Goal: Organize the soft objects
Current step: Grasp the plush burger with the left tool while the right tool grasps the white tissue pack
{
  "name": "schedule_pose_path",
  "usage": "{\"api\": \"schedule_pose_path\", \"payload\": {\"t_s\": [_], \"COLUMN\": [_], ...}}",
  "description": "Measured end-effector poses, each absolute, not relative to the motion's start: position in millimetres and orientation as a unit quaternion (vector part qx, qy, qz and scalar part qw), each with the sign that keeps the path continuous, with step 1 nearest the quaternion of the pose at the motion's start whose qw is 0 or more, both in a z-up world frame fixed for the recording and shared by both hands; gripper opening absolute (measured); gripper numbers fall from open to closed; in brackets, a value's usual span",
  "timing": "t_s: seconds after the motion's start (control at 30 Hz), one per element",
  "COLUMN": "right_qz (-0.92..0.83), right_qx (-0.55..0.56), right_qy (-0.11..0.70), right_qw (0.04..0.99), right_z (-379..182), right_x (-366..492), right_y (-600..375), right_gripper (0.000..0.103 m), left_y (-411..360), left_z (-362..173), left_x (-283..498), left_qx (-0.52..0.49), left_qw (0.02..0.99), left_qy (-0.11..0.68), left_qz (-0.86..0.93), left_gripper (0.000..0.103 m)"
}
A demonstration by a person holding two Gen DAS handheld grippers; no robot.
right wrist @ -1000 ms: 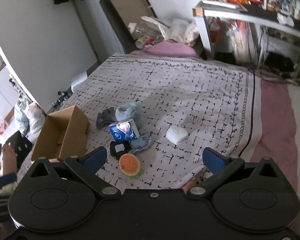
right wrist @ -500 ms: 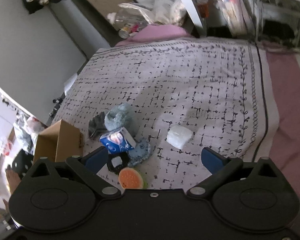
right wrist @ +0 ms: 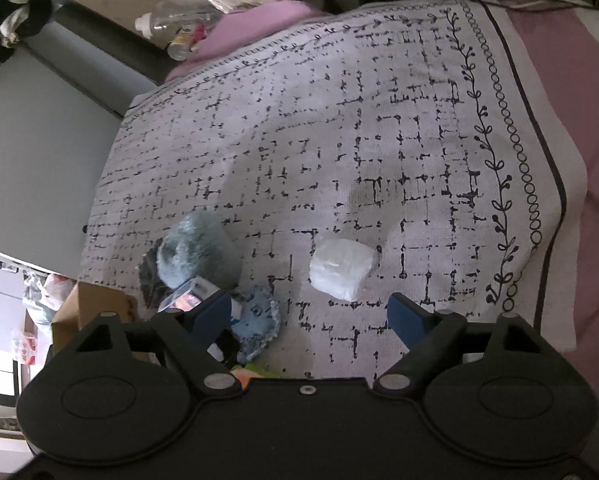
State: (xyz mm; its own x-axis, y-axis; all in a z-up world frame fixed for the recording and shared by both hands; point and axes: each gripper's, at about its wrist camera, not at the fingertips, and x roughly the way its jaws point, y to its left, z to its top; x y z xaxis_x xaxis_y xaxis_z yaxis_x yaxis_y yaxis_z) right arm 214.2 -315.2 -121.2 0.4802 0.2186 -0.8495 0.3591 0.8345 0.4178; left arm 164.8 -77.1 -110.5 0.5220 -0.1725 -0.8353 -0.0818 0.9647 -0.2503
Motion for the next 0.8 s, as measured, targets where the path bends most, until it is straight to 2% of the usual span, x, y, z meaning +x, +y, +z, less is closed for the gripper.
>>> {"api": "schedule_pose_path", "payload": {"t_s": [0.4,0.57,0.7,0.8], "right_qz": [-0.079,-0.092,-0.100,-0.107], "right_qx": [0.325,0.305,0.298,0.291], "right_qy": [0.531,0.542,0.554,0.557], "right_qw": [0.778,0.778,0.771,0.770], "right_z": [-160.1,-172.1,-182.3,-186.8], "right_x": [240.6,252.2,260.1,261.7], "right_y": [-325.6,-319.3,-314.6,-312.2], "right_gripper": [0.084,0.084,0.084,0.081], "left_y": [-95.5,-98.6,-98.7,-99.9], "left_z": [-161.9,-176.0,-187.6,-190.3], "left_x": [191.5,197.6,199.6,198.6], "left_qx": [-0.163,-0.178,-0.199,-0.206], "left_qw": [0.830,0.823,0.814,0.814], "left_qy": [0.532,0.538,0.546,0.544], "left_qz": [-0.033,-0.029,-0.014,-0.006], "left_gripper": [0.072,0.064,0.048,0.044]}}
